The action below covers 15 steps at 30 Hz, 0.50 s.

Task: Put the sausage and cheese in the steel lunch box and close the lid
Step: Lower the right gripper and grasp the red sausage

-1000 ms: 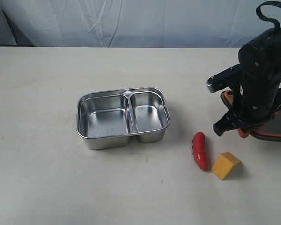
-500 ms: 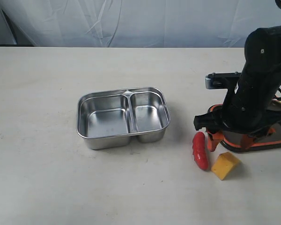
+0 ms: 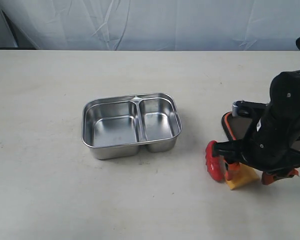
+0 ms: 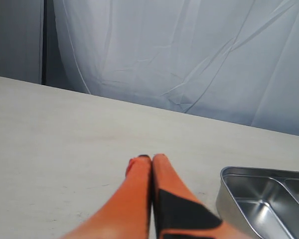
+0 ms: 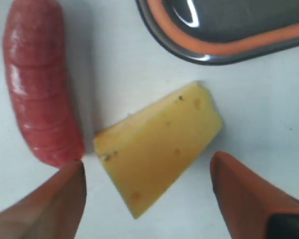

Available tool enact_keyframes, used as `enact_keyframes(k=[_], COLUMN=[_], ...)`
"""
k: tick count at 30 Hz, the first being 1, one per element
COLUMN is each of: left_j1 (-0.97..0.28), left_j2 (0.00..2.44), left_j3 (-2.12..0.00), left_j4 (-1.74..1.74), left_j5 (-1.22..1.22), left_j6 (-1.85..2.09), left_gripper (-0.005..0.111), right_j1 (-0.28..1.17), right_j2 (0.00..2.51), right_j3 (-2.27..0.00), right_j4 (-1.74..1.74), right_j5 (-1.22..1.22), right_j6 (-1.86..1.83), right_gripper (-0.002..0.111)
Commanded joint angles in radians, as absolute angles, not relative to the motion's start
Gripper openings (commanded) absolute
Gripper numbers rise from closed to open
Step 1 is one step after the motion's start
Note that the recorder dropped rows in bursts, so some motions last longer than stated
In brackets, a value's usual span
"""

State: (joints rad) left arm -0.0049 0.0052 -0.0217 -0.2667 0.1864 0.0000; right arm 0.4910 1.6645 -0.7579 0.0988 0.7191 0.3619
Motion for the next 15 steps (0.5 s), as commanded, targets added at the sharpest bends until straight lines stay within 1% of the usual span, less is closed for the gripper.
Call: enact_keyframes(k=[1,3,4,5,6,7,8,9,10,15], left_j1=[-0.012,-0.012,-0.012,-0.012,-0.012,-0.012,-0.012,-0.012,-0.012,-0.012], left_j2=[0.000,0.000,0.000,0.000,0.000,0.000,0.000,0.000,0.000,0.000], left_j3=[-0.017,-0.017,-0.017,-0.017,-0.017,-0.017,-0.017,-0.017,-0.017,-0.017], left_j4=[-0.267,-0.267,-0.267,-0.267,-0.267,-0.267,-0.267,-0.267,-0.267,-0.267], left_j5=[0.181,0.181,0.181,0.181,0.181,0.181,0.181,0.181,0.181,0.181], left_j6=[0.000,0.000,0.000,0.000,0.000,0.000,0.000,0.000,0.000,0.000], left_gripper=[0.000,0.000,0.000,0.000,0.000,0.000,0.000,0.000,0.000,0.000], right_j1=[0.490,0.490,0.490,0.490,0.490,0.490,0.490,0.490,0.490,0.490], right_j2=[1.657,1.657,1.657,1.657,1.657,1.657,1.657,1.657,1.657,1.615], right_j3=[-0.752,-0.752,-0.752,-0.752,-0.752,-0.752,-0.752,-0.752,-0.752,-0.752], right_j4=[0.000,-0.021,-0.038,-0.039,-0.039,-0.037,-0.037,-0.035,-0.035,0.000], right_j5=[0.759,0.754,0.744,0.734,0.719,0.709,0.711,0.718,0.737,0.776], right_j6=[0.331,0.332,0.322,0.308,0.269,0.260,0.243,0.230,0.218,0.204], right_gripper=[0.068,0.063,0.053,0.048,0.036,0.031,0.020,0.014,-0.001,-0.001])
